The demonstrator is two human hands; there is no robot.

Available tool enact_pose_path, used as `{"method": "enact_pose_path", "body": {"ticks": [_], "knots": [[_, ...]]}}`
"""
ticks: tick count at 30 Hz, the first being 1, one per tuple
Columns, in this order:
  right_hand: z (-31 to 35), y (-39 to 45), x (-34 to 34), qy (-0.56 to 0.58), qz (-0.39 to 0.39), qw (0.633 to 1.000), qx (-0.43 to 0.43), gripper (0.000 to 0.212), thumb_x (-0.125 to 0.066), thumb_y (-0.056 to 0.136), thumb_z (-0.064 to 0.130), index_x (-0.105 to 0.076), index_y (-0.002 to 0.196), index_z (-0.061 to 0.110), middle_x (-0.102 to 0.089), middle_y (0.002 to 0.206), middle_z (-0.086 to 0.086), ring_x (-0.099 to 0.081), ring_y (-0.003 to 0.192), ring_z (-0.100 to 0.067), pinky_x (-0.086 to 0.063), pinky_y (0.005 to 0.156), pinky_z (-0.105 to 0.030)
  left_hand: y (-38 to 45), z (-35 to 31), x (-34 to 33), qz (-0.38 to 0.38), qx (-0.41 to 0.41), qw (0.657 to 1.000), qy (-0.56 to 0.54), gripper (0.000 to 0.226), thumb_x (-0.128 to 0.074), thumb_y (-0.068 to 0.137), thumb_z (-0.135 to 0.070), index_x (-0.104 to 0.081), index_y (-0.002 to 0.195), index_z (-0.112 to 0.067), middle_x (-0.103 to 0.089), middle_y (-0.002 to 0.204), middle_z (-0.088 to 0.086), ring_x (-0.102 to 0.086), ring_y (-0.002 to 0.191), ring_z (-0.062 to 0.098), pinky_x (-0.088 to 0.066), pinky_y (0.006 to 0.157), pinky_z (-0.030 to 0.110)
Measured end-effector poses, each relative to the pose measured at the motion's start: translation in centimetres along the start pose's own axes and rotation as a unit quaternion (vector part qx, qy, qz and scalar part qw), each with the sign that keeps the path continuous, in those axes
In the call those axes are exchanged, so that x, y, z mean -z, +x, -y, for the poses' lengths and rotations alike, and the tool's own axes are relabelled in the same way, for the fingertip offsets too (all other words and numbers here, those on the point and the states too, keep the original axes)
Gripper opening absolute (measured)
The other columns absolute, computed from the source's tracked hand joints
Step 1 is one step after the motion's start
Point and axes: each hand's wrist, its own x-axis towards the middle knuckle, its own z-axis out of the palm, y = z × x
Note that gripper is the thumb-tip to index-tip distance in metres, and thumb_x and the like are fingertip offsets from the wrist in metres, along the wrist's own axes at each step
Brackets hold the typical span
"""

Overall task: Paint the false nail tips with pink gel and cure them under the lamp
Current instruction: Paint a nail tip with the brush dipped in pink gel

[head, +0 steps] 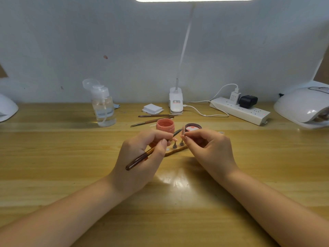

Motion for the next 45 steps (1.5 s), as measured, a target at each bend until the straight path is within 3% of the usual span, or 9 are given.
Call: {"method": "enact_pose_path", "body": {"ticks": [9,13,18,23,29,35,38,42,45], "knots": [[-0.02,0.00,0.04,-0.009,0.009,1.000,0.007,0.014,-0.074,0.081,0.010,-0.076,0.095,0.012,-0.073,0.081,0.002,-0.066,0.073,-0.008,-0.054,0.069,-0.022,-0.04,-0.18,0.18,-0.001,0.003,1.000,0.017,0.027,-0.048,0.087,-0.028,-0.071,0.097,-0.018,-0.070,0.088,-0.008,-0.065,0.088,0.011,-0.049,0.075,0.023],[-0.04,-0.01,0.05,-0.012,0.000,1.000,0.003,0.014,-0.075,0.081,0.010,-0.076,0.094,0.013,-0.072,0.082,0.004,-0.066,0.074,-0.006,-0.053,0.070,-0.019,-0.21,0.03,0.31,0.004,0.027,0.999,0.017,0.030,-0.046,0.080,-0.030,-0.072,0.084,-0.017,-0.067,0.079,-0.010,-0.061,0.084,0.014,-0.047,0.073,0.031],[-0.05,0.01,0.04,-0.018,-0.003,1.000,0.013,0.014,-0.075,0.080,0.009,-0.076,0.094,0.013,-0.073,0.083,0.002,-0.065,0.075,-0.007,-0.053,0.071,-0.018,0.05,-0.09,0.20,-0.007,0.016,0.999,0.042,0.029,-0.047,0.087,-0.031,-0.071,0.098,-0.020,-0.070,0.088,-0.012,-0.063,0.092,0.011,-0.043,0.078,0.017],[-0.06,0.01,-0.03,-0.008,-0.006,1.000,0.008,0.014,-0.075,0.080,0.008,-0.076,0.093,0.012,-0.070,0.079,0.007,-0.065,0.076,-0.005,-0.049,0.068,-0.010,-0.10,0.07,0.31,-0.004,0.027,1.000,0.010,0.032,-0.046,0.080,-0.030,-0.072,0.083,-0.013,-0.067,0.075,-0.010,-0.060,0.083,0.014,-0.045,0.075,0.028],[-0.04,-0.03,-0.05,0.003,0.002,1.000,0.002,0.013,-0.075,0.080,0.007,-0.076,0.093,0.011,-0.072,0.080,0.002,-0.065,0.076,-0.006,-0.052,0.069,-0.016,0.03,0.00,0.19,-0.011,0.044,0.999,0.019,0.033,-0.046,0.086,-0.035,-0.072,0.098,-0.019,-0.071,0.085,-0.012,-0.064,0.092,0.014,-0.046,0.081,0.028],[0.01,0.00,-0.02,0.005,0.001,1.000,-0.001,0.013,-0.075,0.081,0.007,-0.076,0.093,0.011,-0.071,0.079,0.004,-0.065,0.074,-0.005,-0.051,0.069,-0.013,-0.06,-0.10,0.39,-0.020,0.046,0.999,-0.021,0.031,-0.045,0.083,-0.032,-0.071,0.088,-0.016,-0.069,0.078,-0.010,-0.064,0.086,0.018,-0.049,0.078,0.038],[0.00,-0.05,-0.06,-0.001,0.004,1.000,0.005,0.013,-0.075,0.080,0.007,-0.076,0.093,0.010,-0.073,0.080,0.000,-0.064,0.078,-0.006,-0.052,0.069,-0.017,0.05,-0.13,0.18,-0.011,0.055,0.998,-0.009,0.032,-0.045,0.086,-0.036,-0.071,0.098,-0.020,-0.071,0.086,-0.010,-0.065,0.095,0.016,-0.049,0.085,0.033],[0.02,-0.06,0.00,-0.005,0.008,1.000,0.006,0.014,-0.074,0.081,0.007,-0.076,0.094,0.010,-0.072,0.080,0.001,-0.064,0.073,-0.006,-0.051,0.069,-0.013,-0.04,0.04,0.29,-0.001,0.064,0.998,-0.017,0.032,-0.044,0.079,-0.034,-0.070,0.084,-0.017,-0.068,0.077,-0.010,-0.062,0.084,0.017,-0.047,0.076,0.033],[0.09,-0.05,0.07,-0.005,0.007,1.000,0.005,0.014,-0.074,0.081,0.007,-0.076,0.095,0.010,-0.072,0.081,0.001,-0.065,0.072,-0.005,-0.051,0.069,-0.012,-0.07,-0.02,0.26,-0.011,0.062,0.998,-0.027,0.030,-0.044,0.083,-0.034,-0.069,0.089,-0.019,-0.069,0.079,-0.010,-0.064,0.087,0.015,-0.049,0.079,0.031]]}}
